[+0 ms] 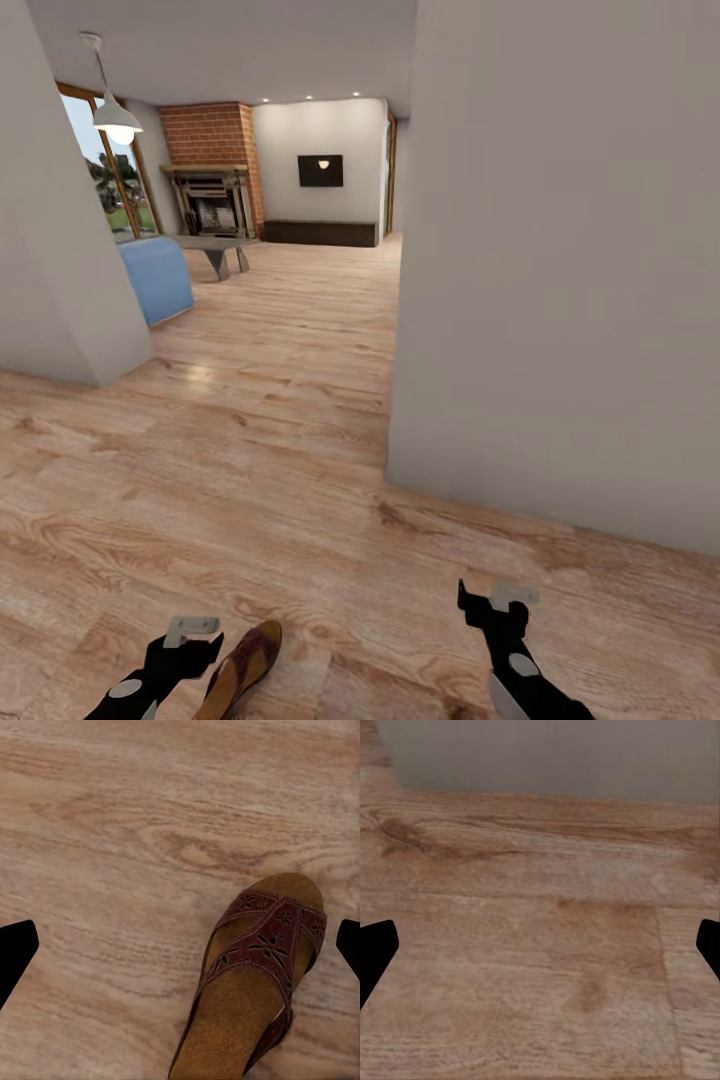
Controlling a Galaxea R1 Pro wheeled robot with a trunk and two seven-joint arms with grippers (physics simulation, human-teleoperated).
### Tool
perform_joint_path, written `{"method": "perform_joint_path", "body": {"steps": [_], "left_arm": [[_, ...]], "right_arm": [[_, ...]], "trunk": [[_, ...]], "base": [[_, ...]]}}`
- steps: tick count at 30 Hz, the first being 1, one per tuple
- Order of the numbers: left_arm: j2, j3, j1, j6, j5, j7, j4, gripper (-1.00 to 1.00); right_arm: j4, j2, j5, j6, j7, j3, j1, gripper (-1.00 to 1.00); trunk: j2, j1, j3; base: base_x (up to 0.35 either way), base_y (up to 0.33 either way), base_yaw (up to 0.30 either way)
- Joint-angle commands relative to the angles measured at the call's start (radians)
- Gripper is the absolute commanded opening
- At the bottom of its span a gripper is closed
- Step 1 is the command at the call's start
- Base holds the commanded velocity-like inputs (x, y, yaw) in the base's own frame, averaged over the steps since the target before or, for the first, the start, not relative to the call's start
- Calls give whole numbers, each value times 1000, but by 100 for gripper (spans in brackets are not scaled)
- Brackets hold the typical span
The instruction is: Pick up the two gym shoes and the two sandals from the corridor floor and place them onto the hallstand (shoe rack) in the corridor, making sure they are on the rack and not on the floor. Arrange them so the two gym shoes are next to each other and the two sandals are next to each other.
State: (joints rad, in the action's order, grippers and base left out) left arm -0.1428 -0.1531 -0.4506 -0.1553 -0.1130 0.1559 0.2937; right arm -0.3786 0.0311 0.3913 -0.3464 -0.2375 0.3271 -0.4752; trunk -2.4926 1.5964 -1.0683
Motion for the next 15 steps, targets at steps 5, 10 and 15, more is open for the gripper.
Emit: {"method": "perform_joint_path", "body": {"steps": [5, 10, 15], "left_arm": [[1, -11, -5, -2, -38, 10, -1, 100], [2, -12, -8, -1, -61, 13, -1, 100], [4, -11, -8, 0, -67, 13, -2, 100]], "right_arm": [[-123, 10, 8, 134, -6, 5, 0, 100], [-236, 36, 9, 278, -7, 5, 0, 100], [-253, 47, 7, 310, -8, 6, 0, 100]], "trunk": [[-8, 5, -20], [-10, 8, -39], [-11, 10, -58]], "base": [[0, 0, 0], [0, 0, 0], [0, 0, 0]]}}
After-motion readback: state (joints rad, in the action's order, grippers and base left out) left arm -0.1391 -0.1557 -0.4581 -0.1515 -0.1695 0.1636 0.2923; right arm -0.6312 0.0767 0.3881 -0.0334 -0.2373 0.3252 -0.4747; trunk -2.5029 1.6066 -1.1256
